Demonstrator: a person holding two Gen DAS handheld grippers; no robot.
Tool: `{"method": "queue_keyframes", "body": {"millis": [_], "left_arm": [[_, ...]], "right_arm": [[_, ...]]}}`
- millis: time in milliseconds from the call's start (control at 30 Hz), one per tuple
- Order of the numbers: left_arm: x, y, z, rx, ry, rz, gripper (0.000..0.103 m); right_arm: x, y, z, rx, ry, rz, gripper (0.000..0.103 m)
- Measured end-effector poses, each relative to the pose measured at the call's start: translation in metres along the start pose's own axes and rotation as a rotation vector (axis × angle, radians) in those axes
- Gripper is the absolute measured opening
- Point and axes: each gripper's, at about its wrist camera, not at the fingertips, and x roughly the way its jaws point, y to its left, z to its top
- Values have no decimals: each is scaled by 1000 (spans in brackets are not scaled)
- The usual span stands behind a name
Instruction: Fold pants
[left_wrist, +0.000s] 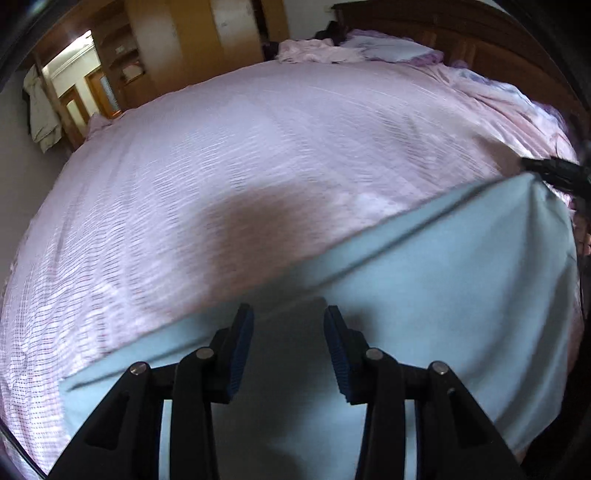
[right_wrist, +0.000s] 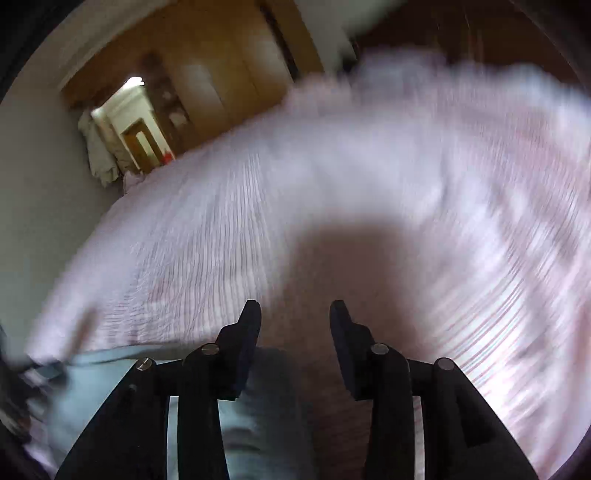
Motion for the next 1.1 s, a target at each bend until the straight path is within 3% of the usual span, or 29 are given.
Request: {"method": "queue_keyframes", "body": {"millis": [33, 100, 200, 233, 333, 367, 433, 467, 567, 733, 800, 833, 867, 933, 1000, 1067, 1100], "left_arm": [[-1, 14, -3, 2, -12, -19, 42], [1, 35, -9, 22, -7, -56, 46], [11, 59, -18, 34, 82, -166, 49], [13, 65, -21, 40, 103, -216, 50], [4, 72, -25, 51, 75, -284, 50], [0, 72, -25, 46, 64, -323, 49], [-5, 71, -24, 66, 46, -397, 49], [-4, 67, -24, 91, 42, -407, 45], [7, 60, -21, 154, 76, -384, 39], [9, 59, -8, 198, 61, -398, 39], [10, 59, -3, 215, 57, -396, 44], [14, 57, -2, 222, 77, -385, 53], [21, 55, -1, 226, 109, -373, 56], [32, 47, 0, 240, 160, -332, 57], [29, 39, 3, 255, 141, -290, 48], [24, 34, 5, 247, 112, -248, 7], [22, 31, 5, 243, 100, -220, 6]], "right_arm": [[-10, 10, 4, -39, -45, 32, 44], [-3, 34, 14, -93, 17, 172, 46], [28, 139, 13, -519, 188, 317, 46], [38, 182, -1, -702, 267, 401, 46], [59, 259, -46, -980, 487, 558, 46], [62, 275, -66, -1081, 532, 573, 46], [68, 298, -94, -1268, 531, 540, 46], [71, 304, -95, -1289, 514, 545, 46], [83, 306, -79, -1182, 539, 540, 46], [80, 290, -69, -1175, 568, 555, 22], [75, 284, -69, -1171, 589, 555, 9], [71, 283, -73, -1164, 594, 553, 6], [62, 285, -75, -1163, 590, 549, 1], [60, 288, -73, -1169, 567, 547, 0], [58, 292, -73, -1177, 530, 537, 0], [59, 298, -70, -1182, 489, 528, 0], [55, 298, -69, -1178, 470, 521, 0]]}}
